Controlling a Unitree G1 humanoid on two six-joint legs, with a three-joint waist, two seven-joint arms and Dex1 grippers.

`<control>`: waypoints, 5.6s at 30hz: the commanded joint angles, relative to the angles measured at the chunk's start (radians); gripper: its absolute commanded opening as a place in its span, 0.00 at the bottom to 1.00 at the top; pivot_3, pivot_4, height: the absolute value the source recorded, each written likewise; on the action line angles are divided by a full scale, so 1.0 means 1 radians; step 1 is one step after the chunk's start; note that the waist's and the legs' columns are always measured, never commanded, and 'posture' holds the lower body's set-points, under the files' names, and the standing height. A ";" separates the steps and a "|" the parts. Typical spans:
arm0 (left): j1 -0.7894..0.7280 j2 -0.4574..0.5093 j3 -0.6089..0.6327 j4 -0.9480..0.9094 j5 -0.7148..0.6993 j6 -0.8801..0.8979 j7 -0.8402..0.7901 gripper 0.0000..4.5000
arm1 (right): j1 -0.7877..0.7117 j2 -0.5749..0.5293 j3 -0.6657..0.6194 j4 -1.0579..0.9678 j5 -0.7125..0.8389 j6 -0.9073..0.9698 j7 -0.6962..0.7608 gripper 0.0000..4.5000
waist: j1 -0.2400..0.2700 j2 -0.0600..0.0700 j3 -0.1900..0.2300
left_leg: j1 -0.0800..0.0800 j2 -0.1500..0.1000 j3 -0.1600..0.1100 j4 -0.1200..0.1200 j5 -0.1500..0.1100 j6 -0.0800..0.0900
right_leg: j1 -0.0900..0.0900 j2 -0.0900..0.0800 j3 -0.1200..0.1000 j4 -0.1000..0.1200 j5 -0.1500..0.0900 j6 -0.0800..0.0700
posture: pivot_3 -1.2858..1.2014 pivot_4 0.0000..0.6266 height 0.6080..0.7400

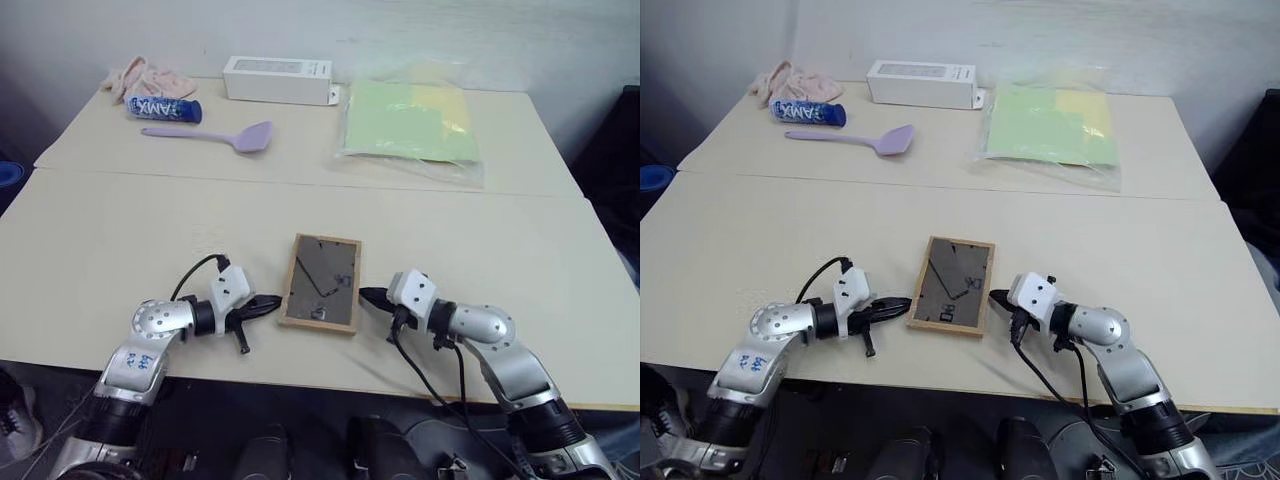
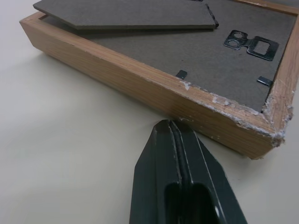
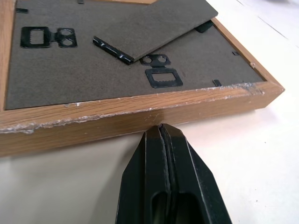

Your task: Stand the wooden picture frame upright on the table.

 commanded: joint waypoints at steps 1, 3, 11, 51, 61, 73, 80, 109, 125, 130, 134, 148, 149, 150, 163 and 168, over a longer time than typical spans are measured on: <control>0.038 0.019 0.023 -0.023 0.020 0.039 0.047 0.00 | -0.011 -0.008 -0.005 -0.011 0.008 -0.024 0.020 0.00 | -0.001 0.000 0.000 | 0.000 0.000 0.000 0.000 0.000 0.000 | 0.000 0.000 0.000 0.000 0.000 0.000 | 0.52 0.24 1.00; 0.055 0.055 0.055 -0.057 -0.023 0.114 0.028 0.00 | -0.005 -0.020 -0.016 -0.018 0.011 -0.033 0.030 0.00 | -0.004 0.000 0.000 | 0.000 0.000 0.000 0.000 0.000 0.000 | 0.000 0.000 0.000 0.000 0.000 0.000 | 0.52 0.24 1.00; -0.008 0.194 0.256 -0.124 -0.490 0.972 0.000 0.32 | 0.007 -0.112 -0.041 -0.087 0.052 0.019 0.116 0.00 | -0.020 0.000 0.000 | 0.000 0.001 -0.002 -0.001 0.000 0.000 | 0.000 0.000 0.000 0.001 0.000 0.000 | 0.52 0.24 1.00; -0.350 -0.082 0.263 0.167 -0.989 1.188 0.599 0.28 | 0.016 -0.156 -0.194 -0.198 0.302 0.239 0.249 0.11 | -0.002 -0.002 -0.002 | 0.000 -0.003 -0.004 0.001 0.002 -0.002 | 0.001 0.000 -0.002 0.000 0.000 0.001 | 0.52 0.24 1.00; -0.250 -0.034 0.121 -0.006 -0.752 0.882 0.298 0.28 | -0.208 -0.035 -0.168 -0.200 0.498 0.544 0.143 0.86 | -0.018 -0.002 -0.001 | 0.003 -0.001 -0.003 -0.001 0.005 -0.007 | 0.001 0.001 0.000 0.000 0.000 -0.001 | 0.52 0.24 1.00; -0.223 -0.028 0.095 -0.052 -0.675 0.830 0.216 0.28 | -0.352 0.091 -0.060 -0.100 0.458 0.556 0.109 0.93 | -0.009 -0.002 -0.001 | -0.001 -0.001 -0.003 -0.001 0.004 -0.005 | -0.001 0.001 0.000 0.000 0.000 0.000 | 0.52 0.24 1.00; -0.238 -0.053 0.161 -0.007 -0.729 0.905 0.249 0.28 | -0.304 0.041 -0.072 -0.202 0.519 0.527 0.235 0.93 | -0.009 -0.002 -0.001 | -0.001 -0.001 -0.004 -0.002 0.004 -0.004 | -0.001 0.001 -0.001 0.000 0.000 0.000 | 0.52 0.24 1.00; -0.429 0.199 0.025 0.419 -1.680 1.331 0.598 0.28 | -0.274 -0.013 -0.178 0.440 -0.182 -1.123 0.122 0.93 | -0.027 -0.004 0.000 | 0.000 -0.001 -0.004 -0.001 0.004 -0.005 | -0.001 0.000 0.000 -0.001 0.000 0.000 | 0.52 0.24 1.00; -0.202 0.123 0.085 -0.039 -0.942 0.738 0.277 0.28 | -0.198 -0.235 -0.155 -0.072 0.669 0.292 0.290 0.93 | -0.023 0.000 0.002 | 0.000 0.000 -0.005 -0.001 0.004 -0.005 | 0.000 0.000 -0.001 -0.003 0.000 -0.001 | 0.52 0.24 1.00; -0.196 0.087 0.069 -0.068 -0.868 0.728 0.224 0.28 | -0.269 -0.125 -0.093 -0.094 0.618 0.404 0.193 0.93 | -0.022 0.000 0.002 | -0.001 0.000 -0.004 -0.001 0.004 -0.005 | -0.001 0.000 -0.001 -0.003 0.000 -0.001 | 0.52 0.24 1.00; -0.195 0.073 0.059 -0.080 -0.817 0.727 0.189 0.28 | -0.332 -0.034 -0.044 -0.043 0.533 0.412 0.139 0.93 | -0.022 0.000 0.002 | -0.002 -0.001 -0.004 -0.001 0.004 -0.005 | -0.002 0.000 -0.001 -0.003 0.000 0.000 | 0.52 0.24 1.00; -0.216 0.038 0.148 -0.023 -0.853 0.852 0.229 0.28 | -0.273 -0.064 -0.038 -0.192 0.559 0.396 0.339 0.93 | -0.021 0.000 0.002 | -0.003 -0.001 -0.005 -0.001 0.003 -0.004 | -0.002 0.000 -0.001 -0.002 0.000 0.000 | 0.52 0.24 1.00; -0.215 0.038 0.149 -0.022 -0.851 0.856 0.227 0.28 | -0.270 -0.064 -0.040 -0.191 0.555 0.387 0.343 0.93 | -0.021 0.000 0.002 | -0.003 -0.001 -0.005 -0.001 0.003 -0.004 | -0.002 -0.001 -0.001 -0.002 0.000 0.000 | 0.52 0.24 1.00; -0.214 0.036 0.151 -0.022 -0.850 0.861 0.229 0.28 | -0.265 -0.066 -0.043 -0.191 0.548 0.365 0.356 0.93 | -0.021 0.000 0.002 | -0.003 -0.001 -0.005 -0.001 0.003 -0.004 | -0.002 0.000 -0.001 -0.002 0.000 0.000 | 0.52 0.24 1.00; -0.345 0.080 0.276 0.239 -1.159 1.363 0.390 0.28 | -0.227 -0.113 -0.257 0.011 0.377 -0.190 0.435 0.93 | -0.022 0.000 0.002 | -0.002 -0.001 -0.004 -0.001 0.003 -0.004 | -0.001 0.000 -0.002 0.000 0.000 0.000 | 0.52 0.24 1.00; -0.410 0.128 0.206 0.394 -1.352 1.368 0.459 0.28 | -0.270 -0.094 -0.196 0.281 0.047 -0.835 0.375 0.93 | -0.025 -0.001 0.002 | -0.001 -0.001 -0.004 -0.001 0.004 -0.004 | -0.001 0.000 -0.001 -0.002 0.000 0.000 | 0.52 0.24 1.00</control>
